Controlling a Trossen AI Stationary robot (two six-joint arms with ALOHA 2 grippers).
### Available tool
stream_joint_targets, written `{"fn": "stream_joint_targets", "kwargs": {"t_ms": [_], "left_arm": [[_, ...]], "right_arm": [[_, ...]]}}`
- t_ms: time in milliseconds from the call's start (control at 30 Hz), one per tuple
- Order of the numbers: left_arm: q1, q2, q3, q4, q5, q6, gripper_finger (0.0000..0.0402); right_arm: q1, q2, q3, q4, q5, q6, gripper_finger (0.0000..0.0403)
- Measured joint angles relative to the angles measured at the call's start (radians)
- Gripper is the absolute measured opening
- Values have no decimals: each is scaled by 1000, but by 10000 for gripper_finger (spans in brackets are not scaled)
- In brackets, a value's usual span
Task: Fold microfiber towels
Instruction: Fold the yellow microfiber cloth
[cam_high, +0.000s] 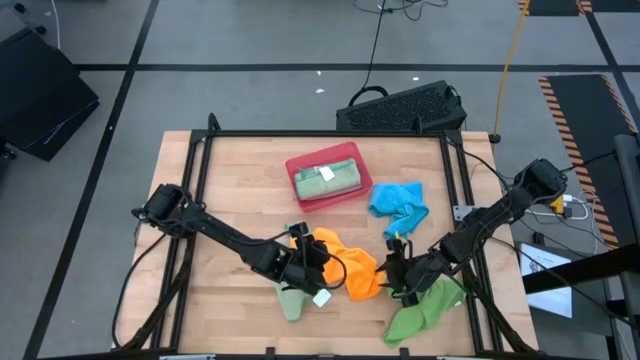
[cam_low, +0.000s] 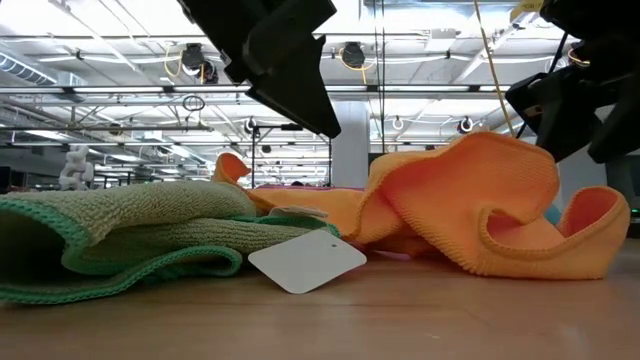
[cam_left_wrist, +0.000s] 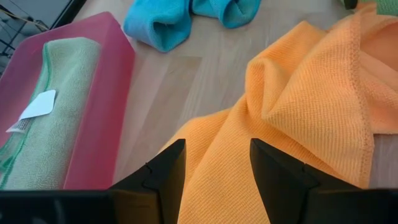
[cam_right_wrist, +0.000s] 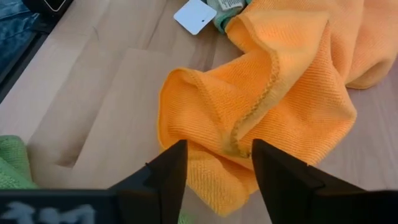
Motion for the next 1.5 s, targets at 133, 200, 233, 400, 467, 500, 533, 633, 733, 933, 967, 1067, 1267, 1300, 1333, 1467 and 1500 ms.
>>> {"fn": "stream_joint_targets", "kwargs": {"t_ms": [133,200,233,400,467,500,533,633,733,933,967,1067,1267,1300,1333,1467,1500], "left_arm": [[0,0,0,0,0,0,181],[0,0,0,0,0,-1,181],[0,0,0,0,0,0,181],[0,0,0,-1,0,2,181],[0,-1,0,-1,0,5,181],[0,-1,0,-1,0,5,181],[0,-2,0,-1,0,5,181],[0,-2,0,-1,1,5,181],[-2,-2,3,-7,1,12,181],[-24,-4,39,-82,19,33,182],[-33,-4,39,-97,21,41,182],[-60,-3,39,-116,21,137,182],[-101,-3,39,-192,78,320,182],[-107,-3,39,-213,90,349,182],[-111,-3,39,-239,94,370,182],[-99,-3,39,-309,127,414,182],[-93,-3,39,-312,161,428,182]], "right_arm": [[-7,14,0,14,0,7,184],[-14,27,0,29,0,6,182],[-19,34,0,36,0,4,179],[-46,49,-1,42,-1,-20,140],[-52,49,-1,41,-21,-25,112],[-55,49,-1,42,-26,-29,95],[-55,49,-1,43,-27,-34,78],[-55,49,-1,31,-48,-53,23],[-54,49,-1,20,-48,-62,9],[-46,9,-1,-12,-48,-22,4],[-40,-3,-1,-15,-47,-18,3],[-13,-43,-1,-10,-20,0,4],[33,-109,-1,-13,7,-4,4],[38,-112,-1,-13,8,-8,4],[42,-114,-1,-13,10,-12,4],[47,-114,-1,-24,8,-26,4],[47,-114,-1,-30,8,-26,4]]}}
